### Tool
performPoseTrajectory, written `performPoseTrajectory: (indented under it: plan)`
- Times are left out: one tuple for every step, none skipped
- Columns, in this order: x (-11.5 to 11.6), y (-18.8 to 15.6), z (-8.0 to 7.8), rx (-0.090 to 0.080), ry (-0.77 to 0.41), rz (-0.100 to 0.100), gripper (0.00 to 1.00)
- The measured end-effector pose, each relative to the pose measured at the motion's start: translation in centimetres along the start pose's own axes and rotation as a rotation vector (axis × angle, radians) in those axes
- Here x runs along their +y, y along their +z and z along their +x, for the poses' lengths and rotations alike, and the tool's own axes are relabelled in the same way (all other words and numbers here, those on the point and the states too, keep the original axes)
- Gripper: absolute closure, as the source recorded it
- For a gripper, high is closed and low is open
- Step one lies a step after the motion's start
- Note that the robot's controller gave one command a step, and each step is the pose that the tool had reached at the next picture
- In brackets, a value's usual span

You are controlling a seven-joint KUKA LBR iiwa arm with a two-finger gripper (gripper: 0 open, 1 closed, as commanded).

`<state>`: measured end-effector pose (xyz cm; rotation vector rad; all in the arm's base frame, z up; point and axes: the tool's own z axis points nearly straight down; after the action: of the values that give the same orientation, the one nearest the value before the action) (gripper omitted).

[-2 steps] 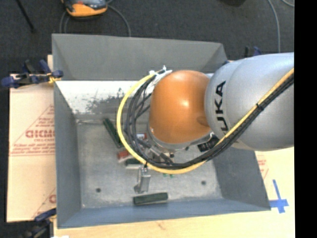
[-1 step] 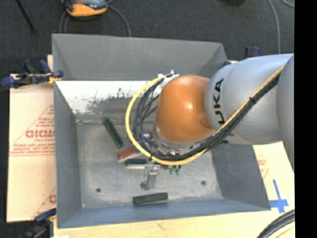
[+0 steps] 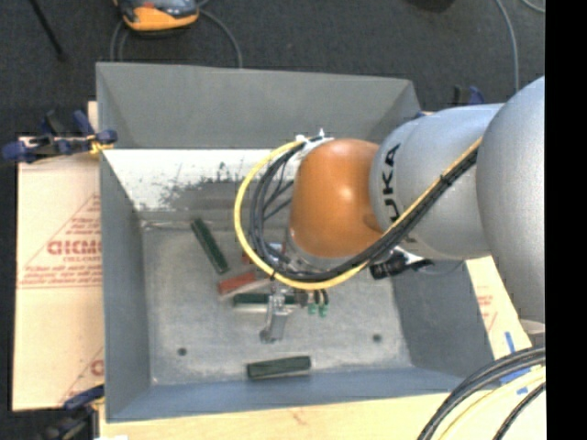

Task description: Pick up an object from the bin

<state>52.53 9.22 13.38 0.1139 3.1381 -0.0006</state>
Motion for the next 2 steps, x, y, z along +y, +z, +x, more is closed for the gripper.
performPoseTrajectory:
  plan:
    - [-2.1,3.0,-0.4,-0.002,-0.058,-0.001,0.0]
    - [-3.7,6.1,-4.1,-0.007,0.17,-0.004,1.0]
